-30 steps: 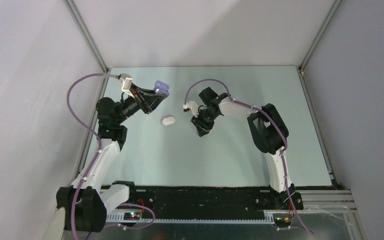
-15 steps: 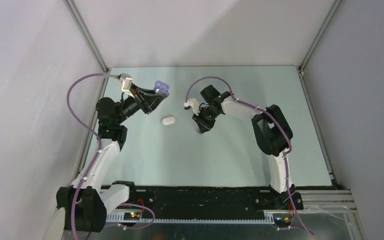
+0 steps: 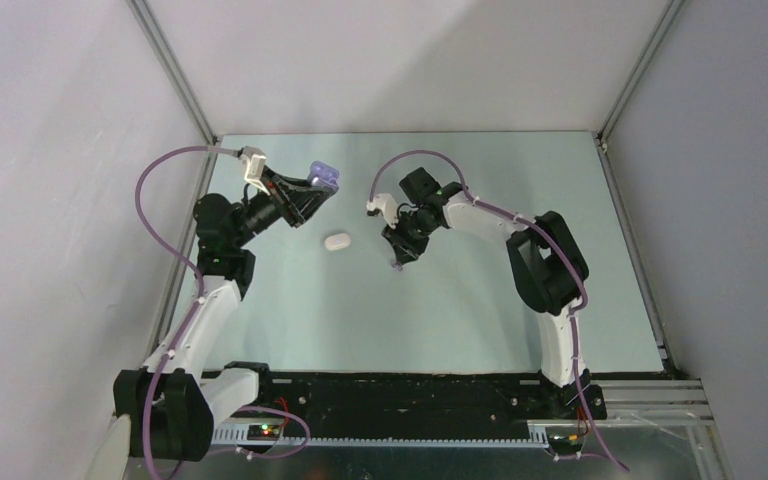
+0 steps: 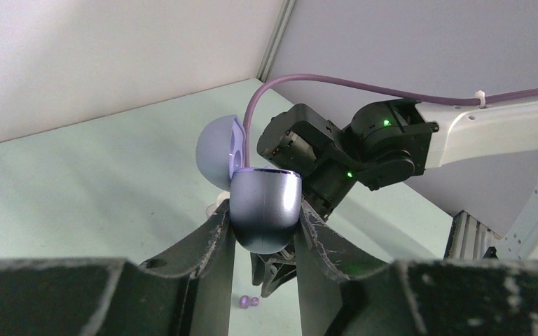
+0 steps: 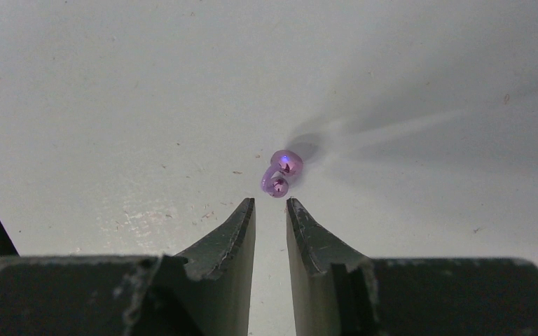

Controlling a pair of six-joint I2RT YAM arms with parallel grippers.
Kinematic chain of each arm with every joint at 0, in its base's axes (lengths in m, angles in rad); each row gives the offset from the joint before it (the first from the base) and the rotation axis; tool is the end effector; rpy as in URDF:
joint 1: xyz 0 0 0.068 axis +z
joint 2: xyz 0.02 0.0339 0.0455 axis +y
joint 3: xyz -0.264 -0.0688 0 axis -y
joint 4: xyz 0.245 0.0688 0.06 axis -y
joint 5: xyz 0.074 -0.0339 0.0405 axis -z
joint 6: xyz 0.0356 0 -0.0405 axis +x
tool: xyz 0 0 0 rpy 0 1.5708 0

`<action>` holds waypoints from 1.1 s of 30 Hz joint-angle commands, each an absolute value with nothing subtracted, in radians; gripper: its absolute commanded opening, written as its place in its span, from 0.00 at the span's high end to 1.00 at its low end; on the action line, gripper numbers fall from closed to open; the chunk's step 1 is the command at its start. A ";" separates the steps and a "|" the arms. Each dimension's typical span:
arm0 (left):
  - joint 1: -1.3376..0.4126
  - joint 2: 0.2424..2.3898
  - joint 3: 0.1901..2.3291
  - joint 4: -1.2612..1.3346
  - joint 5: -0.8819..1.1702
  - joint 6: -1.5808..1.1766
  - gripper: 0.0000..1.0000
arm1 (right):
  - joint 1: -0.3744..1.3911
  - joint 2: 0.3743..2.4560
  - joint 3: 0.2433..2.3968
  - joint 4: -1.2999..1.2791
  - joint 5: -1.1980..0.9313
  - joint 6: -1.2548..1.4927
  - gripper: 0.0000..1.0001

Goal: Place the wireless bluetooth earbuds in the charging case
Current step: Adjust the left earbud at the center of the board, then pick up the left earbud from the center of the board.

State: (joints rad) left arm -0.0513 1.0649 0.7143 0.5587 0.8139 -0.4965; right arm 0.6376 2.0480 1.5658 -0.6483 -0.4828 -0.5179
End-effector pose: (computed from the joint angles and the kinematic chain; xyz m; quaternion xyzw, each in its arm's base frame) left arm 0.2375 -0.0381 0.3370 0.1722 0.6320 -0.4329 0.6193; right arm 0.3366 0.2699 0.1921 -0.5612 0.7653 0.2456 0.1977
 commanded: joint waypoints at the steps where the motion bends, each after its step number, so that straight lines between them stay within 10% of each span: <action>1: -0.042 1.059 0.713 0.595 0.806 -0.480 1.00 | 0.623 2.035 1.607 -0.640 -0.488 -0.493 0.68; 10: -0.042 1.063 0.719 0.598 0.805 -0.479 1.00 | 0.652 2.012 1.588 -0.629 -0.445 -0.432 0.55; 21: -0.042 1.056 0.719 0.594 0.806 -0.476 1.00 | 0.712 1.967 1.524 -0.625 -0.428 -0.528 0.85; 33: -0.040 1.047 0.710 0.588 0.805 -0.472 1.00 | 0.752 2.001 1.503 -0.604 -0.367 -0.600 0.77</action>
State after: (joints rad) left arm -0.0509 1.0649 0.7139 0.5583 0.8139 -0.4957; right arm 0.7425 2.0132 1.4960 -0.6224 -0.3988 -0.5686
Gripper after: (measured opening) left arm 0.361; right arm 0.225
